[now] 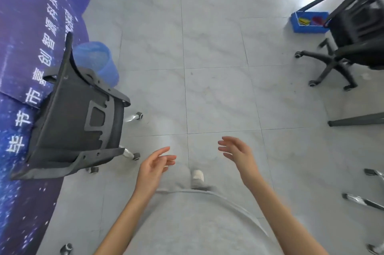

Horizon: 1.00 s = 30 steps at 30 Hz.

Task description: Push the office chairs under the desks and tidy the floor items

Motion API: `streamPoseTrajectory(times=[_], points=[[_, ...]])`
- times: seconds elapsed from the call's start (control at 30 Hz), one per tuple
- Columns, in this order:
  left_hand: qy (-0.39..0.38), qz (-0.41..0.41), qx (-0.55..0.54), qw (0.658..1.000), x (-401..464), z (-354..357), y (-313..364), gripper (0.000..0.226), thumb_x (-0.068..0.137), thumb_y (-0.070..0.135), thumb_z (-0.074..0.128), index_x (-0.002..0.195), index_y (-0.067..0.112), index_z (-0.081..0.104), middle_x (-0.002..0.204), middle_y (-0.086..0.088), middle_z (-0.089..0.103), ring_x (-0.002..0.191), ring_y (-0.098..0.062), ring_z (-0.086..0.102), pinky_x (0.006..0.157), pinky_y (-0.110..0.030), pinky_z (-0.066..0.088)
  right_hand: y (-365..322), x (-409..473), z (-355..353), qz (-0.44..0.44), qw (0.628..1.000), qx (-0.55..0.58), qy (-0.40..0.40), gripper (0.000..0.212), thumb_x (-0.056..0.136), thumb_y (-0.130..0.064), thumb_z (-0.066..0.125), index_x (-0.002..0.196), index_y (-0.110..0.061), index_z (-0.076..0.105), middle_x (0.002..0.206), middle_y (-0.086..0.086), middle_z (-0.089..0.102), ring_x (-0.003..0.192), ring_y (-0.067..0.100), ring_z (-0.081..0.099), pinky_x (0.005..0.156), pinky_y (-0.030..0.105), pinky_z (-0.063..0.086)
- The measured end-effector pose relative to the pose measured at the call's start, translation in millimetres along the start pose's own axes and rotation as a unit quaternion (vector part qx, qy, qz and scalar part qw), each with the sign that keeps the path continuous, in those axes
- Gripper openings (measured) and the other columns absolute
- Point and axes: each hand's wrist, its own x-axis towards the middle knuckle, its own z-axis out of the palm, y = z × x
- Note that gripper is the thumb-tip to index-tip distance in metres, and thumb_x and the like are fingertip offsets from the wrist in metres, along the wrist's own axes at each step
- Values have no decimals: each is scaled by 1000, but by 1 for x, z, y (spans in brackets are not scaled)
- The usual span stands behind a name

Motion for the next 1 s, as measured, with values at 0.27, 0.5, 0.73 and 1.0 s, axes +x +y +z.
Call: streamPoseTrajectory(times=[0.27, 0.5, 0.73, 1.0], points=[[2, -6, 13, 1000, 174, 40, 75, 25, 95, 7, 43, 108, 19, 60, 80, 10, 74, 75, -2, 67, 71, -20, 52, -125, 169, -7, -67, 996, 34, 41, 28, 86, 2, 45, 102, -15, 62, 98, 1, 68, 88, 16, 66, 80, 27, 50], [-65, 52, 28, 996, 367, 105, 238, 26, 95, 5, 41, 104, 20, 60, 82, 9, 73, 75, -4, 68, 78, -26, 49, -193, 282, -27, -13, 991, 62, 113, 28, 87, 5, 46, 98, -14, 62, 100, 7, 68, 90, 21, 65, 75, 25, 49], [-153, 82, 91, 981, 519, 206, 372, 26, 95, 5, 40, 111, 14, 58, 93, -2, 69, 76, -2, 67, 77, -20, 49, -275, 395, -70, -2, 981, 83, 173, 31, 88, 7, 42, 96, -16, 62, 95, 2, 68, 85, 17, 65, 71, 20, 51], [-103, 26, 73, 992, 676, 308, 442, 24, 95, 5, 42, 108, 11, 61, 80, 4, 73, 75, -10, 67, 73, -22, 51, -417, 610, -142, -14, 986, 84, 144, 32, 87, 7, 41, 93, -17, 61, 93, 2, 68, 85, 18, 64, 72, 24, 47]])
